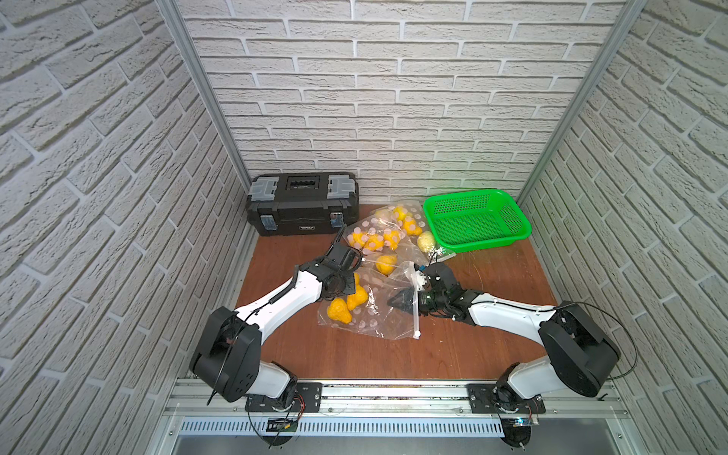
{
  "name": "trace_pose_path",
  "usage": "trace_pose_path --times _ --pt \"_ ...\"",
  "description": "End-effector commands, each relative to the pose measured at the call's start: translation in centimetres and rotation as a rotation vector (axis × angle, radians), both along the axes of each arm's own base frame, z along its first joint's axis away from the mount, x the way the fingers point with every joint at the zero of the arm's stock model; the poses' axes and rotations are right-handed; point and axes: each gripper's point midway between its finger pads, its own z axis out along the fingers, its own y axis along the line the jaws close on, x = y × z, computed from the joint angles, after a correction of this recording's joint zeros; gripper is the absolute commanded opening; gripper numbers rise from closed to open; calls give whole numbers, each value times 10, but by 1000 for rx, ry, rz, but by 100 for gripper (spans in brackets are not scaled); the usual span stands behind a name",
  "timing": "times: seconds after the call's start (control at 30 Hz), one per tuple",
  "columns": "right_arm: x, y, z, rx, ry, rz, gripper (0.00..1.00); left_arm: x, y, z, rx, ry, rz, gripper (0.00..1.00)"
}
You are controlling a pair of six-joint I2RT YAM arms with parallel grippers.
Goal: Open the zip-top bag and take out the pear
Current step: Pick up the pear from the zipper food storage bag.
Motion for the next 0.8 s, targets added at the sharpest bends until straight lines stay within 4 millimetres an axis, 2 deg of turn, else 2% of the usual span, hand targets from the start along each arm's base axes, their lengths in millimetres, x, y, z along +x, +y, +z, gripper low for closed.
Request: trace_pose_path --times 0.0,0.1,0.2,0.33,0.47,0.53,0.6,0.7,0.77 --pt "-12 2 22 87 52 1 38 8 -14 -12 -66 2 -17 0" --pt "-12 6 36 169 82 -29 36 9 -20 -24 -81 22 -22 0" --pt "1 12 46 247 83 -87 34 7 -28 -36 -97 45 -36 0" --pt "25 19 40 273 82 -171 33 4 -45 -41 -130 51 -70 0" --pt "43 38 34 297 87 -168 29 0 -61 -42 -167 50 -101 0" --pt "50 42 25 304 92 -191 28 -2 -65 -42 -169 50 -108 0" --pt "55 37 6 253 108 -225 28 -4 -65 -42 -170 44 -104 0" --pt "56 22 -28 139 125 -276 28 -7 -58 -43 -155 42 -87 0" --pt "53 5 -49 28 145 -312 28 -10 -52 -42 -135 42 -77 0"
